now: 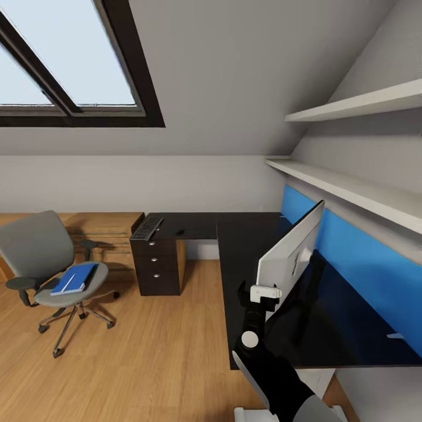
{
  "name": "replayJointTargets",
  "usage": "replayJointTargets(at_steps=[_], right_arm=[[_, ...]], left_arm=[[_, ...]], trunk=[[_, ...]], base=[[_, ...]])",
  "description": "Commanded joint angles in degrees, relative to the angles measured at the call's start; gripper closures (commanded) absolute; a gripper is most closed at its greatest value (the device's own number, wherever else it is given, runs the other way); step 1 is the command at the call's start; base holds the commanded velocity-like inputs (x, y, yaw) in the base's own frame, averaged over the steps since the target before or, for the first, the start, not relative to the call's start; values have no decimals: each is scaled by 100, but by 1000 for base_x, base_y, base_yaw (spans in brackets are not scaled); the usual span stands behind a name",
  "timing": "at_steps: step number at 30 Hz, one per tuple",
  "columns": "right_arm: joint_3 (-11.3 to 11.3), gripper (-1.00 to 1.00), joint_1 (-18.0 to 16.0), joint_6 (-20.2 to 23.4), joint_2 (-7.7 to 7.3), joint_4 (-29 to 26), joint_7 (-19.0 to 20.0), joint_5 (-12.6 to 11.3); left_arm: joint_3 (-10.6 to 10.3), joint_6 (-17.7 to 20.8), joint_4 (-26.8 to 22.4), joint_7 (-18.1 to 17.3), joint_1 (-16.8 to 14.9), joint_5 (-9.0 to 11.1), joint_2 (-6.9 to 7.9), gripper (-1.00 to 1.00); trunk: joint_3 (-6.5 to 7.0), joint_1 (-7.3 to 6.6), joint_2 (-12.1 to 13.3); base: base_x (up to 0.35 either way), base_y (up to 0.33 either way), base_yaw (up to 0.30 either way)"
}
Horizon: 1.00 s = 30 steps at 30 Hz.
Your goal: In the bedroom, organize the workspace by keeping the computer under the desk, ensuring the monitor is on the desk, placing the keyboard on the desk next to the monitor, placing the mouse on the desk next to the keyboard, moving the folder from the swivel chair onto the desk next to the mouse, stacking the notebook on top of the folder with the pen on top of the notebook, and positioning the swivel chair next to the desk.
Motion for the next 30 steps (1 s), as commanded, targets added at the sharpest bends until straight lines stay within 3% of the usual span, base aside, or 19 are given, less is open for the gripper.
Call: replayJointTargets(at_steps=[1,17,30], right_arm=[[20,-100,-8,-45,-3,1,-24,-54],[30,-100,-8,-51,-3,28,-16,-49],[30,-100,-8,-49,-3,29,-16,-53]], left_arm=[[8,-13,6,-41,-5,38,-2,-100],[10,-13,6,-44,-5,38,-1,-100],[7,-13,6,-43,-5,38,0,-100]], trunk=[[-10,3,-11],[4,3,-11],[78,3,-11]], base=[[0,0,-29],[0,0,-12],[0,0,-91]])
